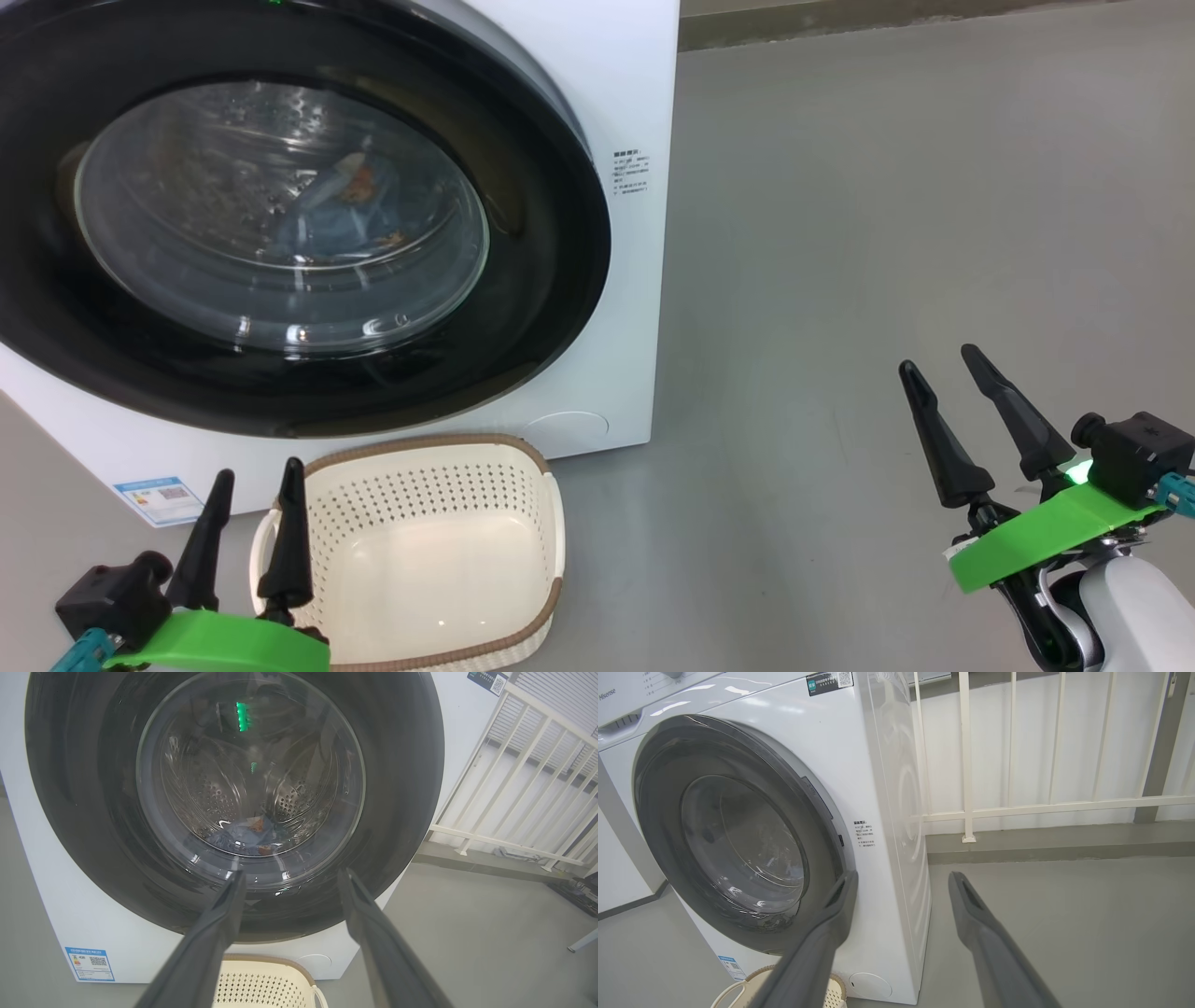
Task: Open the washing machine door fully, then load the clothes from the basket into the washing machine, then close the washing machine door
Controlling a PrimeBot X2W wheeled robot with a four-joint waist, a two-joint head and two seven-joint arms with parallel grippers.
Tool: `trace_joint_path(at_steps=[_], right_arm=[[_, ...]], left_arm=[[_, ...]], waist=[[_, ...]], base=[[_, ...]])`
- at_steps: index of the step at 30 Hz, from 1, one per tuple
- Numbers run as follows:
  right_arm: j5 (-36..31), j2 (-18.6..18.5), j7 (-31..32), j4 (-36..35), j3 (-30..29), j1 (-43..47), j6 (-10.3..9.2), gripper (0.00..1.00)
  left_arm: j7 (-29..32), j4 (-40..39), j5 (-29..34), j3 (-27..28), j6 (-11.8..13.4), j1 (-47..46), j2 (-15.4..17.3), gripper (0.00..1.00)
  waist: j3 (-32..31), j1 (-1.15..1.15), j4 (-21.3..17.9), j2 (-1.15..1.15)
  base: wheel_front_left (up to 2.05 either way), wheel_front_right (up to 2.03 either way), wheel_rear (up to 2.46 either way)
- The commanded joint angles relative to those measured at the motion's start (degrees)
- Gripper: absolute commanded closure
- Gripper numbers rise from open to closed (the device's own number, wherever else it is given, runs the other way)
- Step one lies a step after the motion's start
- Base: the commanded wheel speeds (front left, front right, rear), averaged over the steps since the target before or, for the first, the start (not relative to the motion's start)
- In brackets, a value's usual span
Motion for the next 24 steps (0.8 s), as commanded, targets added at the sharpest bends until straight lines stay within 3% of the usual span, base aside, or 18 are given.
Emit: trace_joint_path(at_steps=[1,24], right_arm=[[-0.24,-0.59,-0.26,-1.51,0.56,0.55,-0.09,0.0],[-0.41,-0.4,-0.26,-1.28,0.54,0.61,-0.09,0.0]], left_arm=[[-0.37,-1.1,0.83,2.21,-0.13,-1.33,1.11,0.0],[-0.37,-1.3,0.6,2.57,-0.13,-1.24,0.68,0.0]], waist=[[0.04,0.0,0.11,0.0],[0.16,0.0,0.94,0.0]], base=[[0.0,0.0,0.0],[0.0,0.0,0.0]])
